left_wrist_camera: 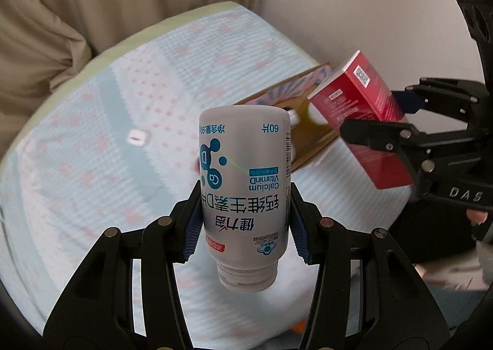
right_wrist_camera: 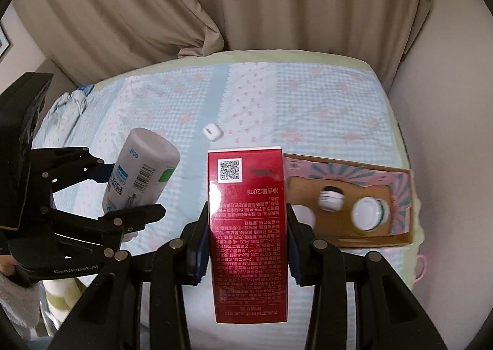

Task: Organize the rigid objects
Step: 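Carry the pill bottle with the left tool while the right tool carries the red box to the cardboard box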

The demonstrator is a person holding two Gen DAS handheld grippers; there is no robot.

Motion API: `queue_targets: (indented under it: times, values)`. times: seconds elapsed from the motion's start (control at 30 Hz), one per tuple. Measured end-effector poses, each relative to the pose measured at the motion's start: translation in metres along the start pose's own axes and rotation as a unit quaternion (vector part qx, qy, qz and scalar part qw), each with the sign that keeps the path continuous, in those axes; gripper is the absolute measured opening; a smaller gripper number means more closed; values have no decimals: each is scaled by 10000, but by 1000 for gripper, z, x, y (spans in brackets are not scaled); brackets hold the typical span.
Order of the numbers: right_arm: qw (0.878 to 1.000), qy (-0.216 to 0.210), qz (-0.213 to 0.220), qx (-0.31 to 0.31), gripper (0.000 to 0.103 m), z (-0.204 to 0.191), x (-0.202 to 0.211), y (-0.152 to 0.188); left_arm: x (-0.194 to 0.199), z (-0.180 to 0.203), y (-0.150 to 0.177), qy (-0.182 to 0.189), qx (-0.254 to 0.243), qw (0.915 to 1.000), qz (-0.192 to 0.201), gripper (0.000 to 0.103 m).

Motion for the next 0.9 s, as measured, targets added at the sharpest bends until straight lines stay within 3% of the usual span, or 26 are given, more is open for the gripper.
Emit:
queue_targets:
  times: [0.17, 0.4, 0.63, 0.9]
  values:
    - [9999, 20, -143, 92, 38, 66, -1, 4, -27, 52, -34, 129, 279, 9995, -26, 46]
    - [9993, -76, -364, -100, 38, 147, -21, -2, -75, 87, -74, 225, 579, 9978, -217, 46]
    - [9971, -287, -623, -339, 38, 189, -65, -21, -132, 78, -109, 169, 891, 9945, -519, 46]
    - [9903, -705, -973, -703, 38, 209, -142, -28, -206, 57, -139, 53, 1175, 9886, -943, 46]
Point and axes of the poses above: each gripper's, at about its wrist camera, not at the fingertips, and x roughly against the way its jaws point, z to its right, y to its underside, the point moved 2 cm from there along -x, roughly the way its jaws point, and after that the axes turned 12 degrees about -z, right-handed, at the moved point
